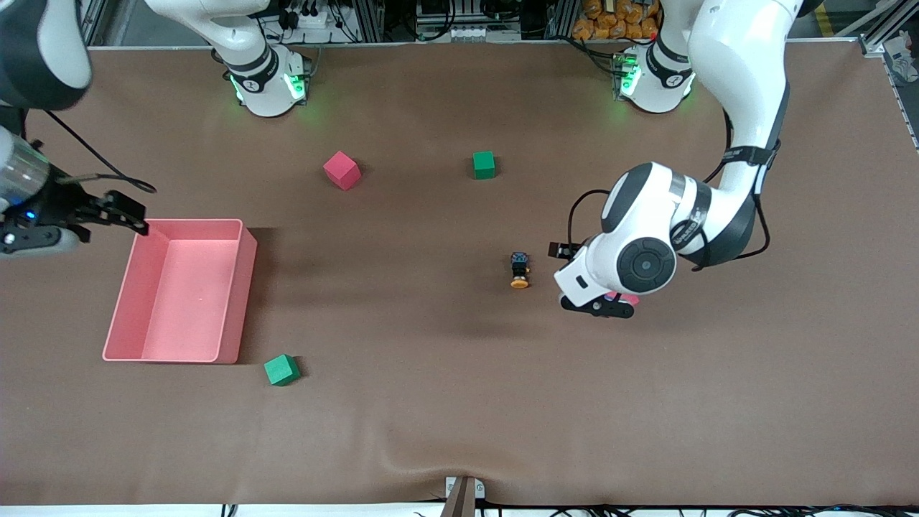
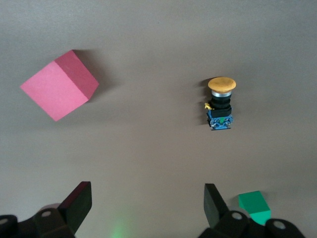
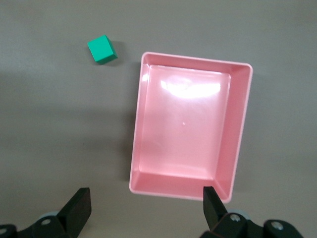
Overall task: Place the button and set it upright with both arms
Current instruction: 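Lower the left gripper and close it around the button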
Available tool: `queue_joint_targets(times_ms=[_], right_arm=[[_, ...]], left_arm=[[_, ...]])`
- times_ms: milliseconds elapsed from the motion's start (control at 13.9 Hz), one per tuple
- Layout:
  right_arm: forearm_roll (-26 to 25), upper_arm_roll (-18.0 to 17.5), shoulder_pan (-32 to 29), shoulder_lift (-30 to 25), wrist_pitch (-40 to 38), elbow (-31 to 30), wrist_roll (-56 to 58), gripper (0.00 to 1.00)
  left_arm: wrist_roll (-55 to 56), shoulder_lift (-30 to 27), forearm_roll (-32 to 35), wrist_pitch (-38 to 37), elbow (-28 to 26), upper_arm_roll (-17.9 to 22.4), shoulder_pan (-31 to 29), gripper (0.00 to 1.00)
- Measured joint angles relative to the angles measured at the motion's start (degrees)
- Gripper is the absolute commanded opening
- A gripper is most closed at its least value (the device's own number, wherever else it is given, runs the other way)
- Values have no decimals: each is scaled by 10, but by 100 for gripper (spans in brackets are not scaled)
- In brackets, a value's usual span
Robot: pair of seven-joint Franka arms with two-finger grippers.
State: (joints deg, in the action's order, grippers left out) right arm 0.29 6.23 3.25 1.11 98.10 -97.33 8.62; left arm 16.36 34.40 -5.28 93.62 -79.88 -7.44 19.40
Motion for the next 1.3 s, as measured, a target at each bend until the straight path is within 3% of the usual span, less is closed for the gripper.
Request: queue_joint_targets(times_ms=[361,866,1298], right_arm=[[0,0,-32,0,-81,70,-1,100],[10,-8,-32,-20,-130,73,-89,100],[12,-17,-29,-42,-138,74,-96,100]], left_arm=[[45,32,-12,10,2,-1,20,100],[73,74,-22,47,3,-2,57,100],[87,119,-31,93,3,-2,78,98]])
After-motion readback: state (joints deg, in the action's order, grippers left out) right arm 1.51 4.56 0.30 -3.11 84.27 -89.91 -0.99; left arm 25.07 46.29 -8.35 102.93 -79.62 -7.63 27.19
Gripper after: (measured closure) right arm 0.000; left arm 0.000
